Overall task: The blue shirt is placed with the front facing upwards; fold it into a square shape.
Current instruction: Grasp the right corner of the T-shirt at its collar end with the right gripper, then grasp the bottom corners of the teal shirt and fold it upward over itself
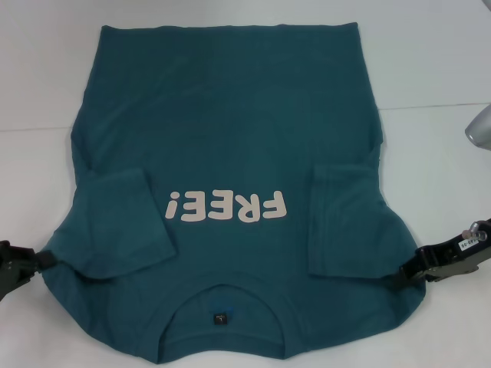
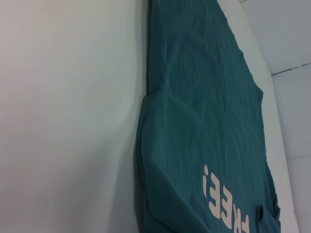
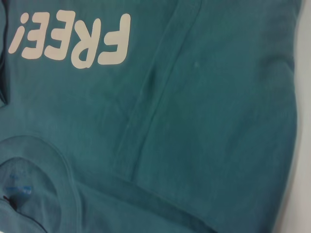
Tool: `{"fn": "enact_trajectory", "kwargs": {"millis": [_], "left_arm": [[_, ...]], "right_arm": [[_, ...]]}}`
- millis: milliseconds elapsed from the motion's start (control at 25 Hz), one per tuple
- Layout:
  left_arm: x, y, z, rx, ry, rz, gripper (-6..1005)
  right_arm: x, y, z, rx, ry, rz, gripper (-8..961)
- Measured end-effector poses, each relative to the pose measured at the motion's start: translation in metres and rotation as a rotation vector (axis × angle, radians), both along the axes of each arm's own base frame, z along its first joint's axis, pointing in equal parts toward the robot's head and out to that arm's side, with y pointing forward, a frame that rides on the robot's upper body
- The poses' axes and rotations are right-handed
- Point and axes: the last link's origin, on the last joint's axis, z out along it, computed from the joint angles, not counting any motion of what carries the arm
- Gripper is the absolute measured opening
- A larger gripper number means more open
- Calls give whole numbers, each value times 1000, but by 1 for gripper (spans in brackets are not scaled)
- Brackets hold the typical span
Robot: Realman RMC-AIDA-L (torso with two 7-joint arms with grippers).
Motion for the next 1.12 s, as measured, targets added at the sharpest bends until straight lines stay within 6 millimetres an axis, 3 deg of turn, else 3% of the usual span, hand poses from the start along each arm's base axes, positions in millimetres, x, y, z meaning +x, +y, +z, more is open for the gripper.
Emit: {"fn": "enact_trajectory", "kwargs": {"millis": [240,560,800,1120], "left_arm": [[0,0,0,-1,-1,0,3],[2,-1,0,-13,-5,-10,3],[7,-1,0,-50,4,-43,3],[11,-9,7,-154,63,-77,3]], "right_arm": [[1,0,1,2,-2,4,223],[2,-1,6,10,4,-2,29],[2,-2,11,-10,2,-1,19],[-4,-10,34,-69,1,1,20]]}}
